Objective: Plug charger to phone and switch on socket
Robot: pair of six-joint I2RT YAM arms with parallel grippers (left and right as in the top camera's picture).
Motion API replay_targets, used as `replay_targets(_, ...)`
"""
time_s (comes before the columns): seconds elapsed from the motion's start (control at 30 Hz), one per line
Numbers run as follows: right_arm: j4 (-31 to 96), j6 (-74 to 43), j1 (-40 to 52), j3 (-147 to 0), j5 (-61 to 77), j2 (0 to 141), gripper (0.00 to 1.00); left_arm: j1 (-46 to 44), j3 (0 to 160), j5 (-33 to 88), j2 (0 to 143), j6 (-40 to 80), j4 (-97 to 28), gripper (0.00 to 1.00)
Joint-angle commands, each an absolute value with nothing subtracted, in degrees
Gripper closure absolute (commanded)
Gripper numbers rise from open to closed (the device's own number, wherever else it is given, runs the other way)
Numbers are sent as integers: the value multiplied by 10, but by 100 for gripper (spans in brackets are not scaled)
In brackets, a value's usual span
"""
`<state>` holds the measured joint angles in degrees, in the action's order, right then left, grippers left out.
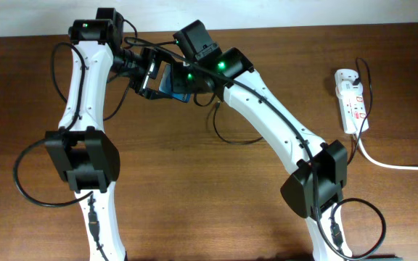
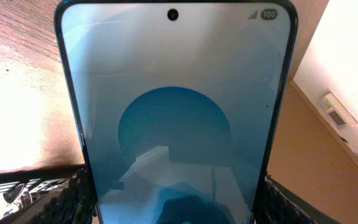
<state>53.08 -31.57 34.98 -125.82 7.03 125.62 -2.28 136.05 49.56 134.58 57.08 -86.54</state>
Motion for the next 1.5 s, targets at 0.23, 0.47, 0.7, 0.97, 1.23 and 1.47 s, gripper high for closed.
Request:
replay_targets(0.23,537,-321,342,-1269,64,1237,96,-25,1361,538,1344,549,-867,94)
replay_targets(0.47,561,-320,272,-1270,93,1216,96,-25,1361,521,1344,354,-860,61)
replay_targets(0.7,566,-311,182,-1270,216,1165,96,-25,1361,521,1344,195,-818,29)
replay_targets(0.97,637,-242,118,-1251,257,1072,96,-25,1361,604,1344,72,-814,0)
replay_targets(1.23,206,-407,117,-906,329,1021,96,-25,1361,711,1344,0,-814,1)
replay_targets(1.47,-136,-682,143,-728,287,1017,96,-25,1361,738,1344,-9,-794,1)
